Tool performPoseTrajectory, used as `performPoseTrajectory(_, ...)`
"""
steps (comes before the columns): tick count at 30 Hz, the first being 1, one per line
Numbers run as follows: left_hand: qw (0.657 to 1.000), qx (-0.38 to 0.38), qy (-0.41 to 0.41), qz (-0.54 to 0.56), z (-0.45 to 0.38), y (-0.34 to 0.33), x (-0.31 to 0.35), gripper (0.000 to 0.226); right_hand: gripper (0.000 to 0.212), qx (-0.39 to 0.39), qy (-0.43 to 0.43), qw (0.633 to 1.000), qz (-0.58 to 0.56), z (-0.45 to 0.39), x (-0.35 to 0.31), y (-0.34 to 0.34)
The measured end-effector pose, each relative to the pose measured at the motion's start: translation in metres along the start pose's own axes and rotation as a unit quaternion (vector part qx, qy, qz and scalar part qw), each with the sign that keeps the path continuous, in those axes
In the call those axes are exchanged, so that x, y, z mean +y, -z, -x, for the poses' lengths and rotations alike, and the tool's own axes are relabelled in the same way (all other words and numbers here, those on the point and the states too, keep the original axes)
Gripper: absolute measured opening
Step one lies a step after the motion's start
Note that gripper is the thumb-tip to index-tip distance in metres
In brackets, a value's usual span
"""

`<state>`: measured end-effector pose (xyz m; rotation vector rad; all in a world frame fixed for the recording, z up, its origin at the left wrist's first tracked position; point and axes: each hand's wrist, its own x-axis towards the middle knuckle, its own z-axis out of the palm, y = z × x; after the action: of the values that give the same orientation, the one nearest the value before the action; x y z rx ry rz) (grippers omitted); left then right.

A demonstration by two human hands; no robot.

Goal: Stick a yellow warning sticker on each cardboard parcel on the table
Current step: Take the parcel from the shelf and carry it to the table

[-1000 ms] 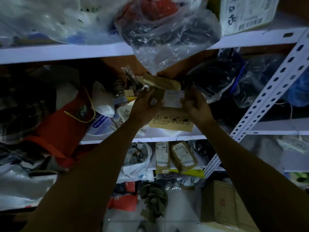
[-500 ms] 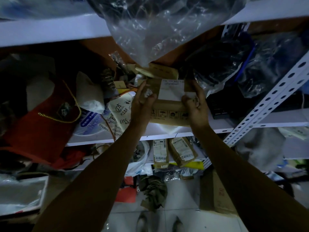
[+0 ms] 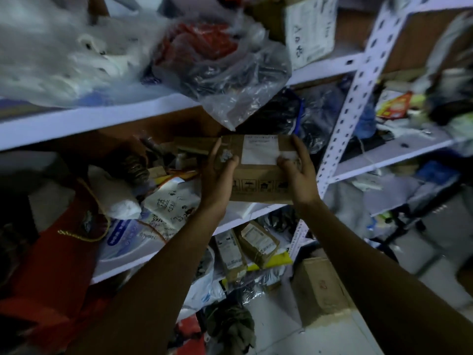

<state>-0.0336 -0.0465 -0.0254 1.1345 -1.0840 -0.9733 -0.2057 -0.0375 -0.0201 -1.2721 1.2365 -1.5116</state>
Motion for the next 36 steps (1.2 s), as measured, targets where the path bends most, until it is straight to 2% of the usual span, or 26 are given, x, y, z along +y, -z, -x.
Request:
performPoseTrajectory(4,0.997,-0.078,0.006,0.03,0.017,-0.02,0.007,0.058,0.061,0.091,0.013,0.995,0.024,0.04,-0.015,0.026)
performPoseTrajectory(7,0.987,-0.155,0.017,0.05,0.036,-0.047,0.012,0.052,0.056,0.165,0.008,0.985,0.04,0.074,-0.024,0.053)
performPoseTrajectory(13,0.956,-0.286,0.0,0.069,0.101,-0.127,0.028,0.065,0.064,0.321,0.002,0.945,0.061,0.155,-0.055,0.129)
performPoseTrajectory(17,0.913,-0.396,0.039,0.094,0.172,-0.186,0.037,0.056,0.068,0.408,0.002,0.91,0.073,0.224,-0.075,0.193)
performPoseTrajectory(20,0.89,-0.442,0.047,0.105,0.235,-0.227,0.044,0.057,0.065,0.462,0.002,0.883,0.083,0.281,-0.092,0.237)
performPoseTrajectory(25,0.833,-0.543,0.025,0.096,0.362,-0.29,0.058,0.056,0.061,0.56,0.026,0.822,0.099,0.391,-0.114,0.308)
performPoseTrajectory(28,0.81,-0.578,0.021,0.096,0.435,-0.32,0.062,0.059,0.06,0.612,0.022,0.784,0.103,0.454,-0.123,0.341)
performPoseTrajectory(32,0.744,-0.661,0.036,0.091,0.541,-0.352,0.066,0.046,0.063,0.685,0.02,0.717,0.131,0.546,-0.134,0.379)
performPoseTrajectory(36,0.676,-0.729,0.062,0.084,0.627,-0.37,0.064,0.048,0.062,0.725,0.001,0.674,0.144,0.624,-0.141,0.406)
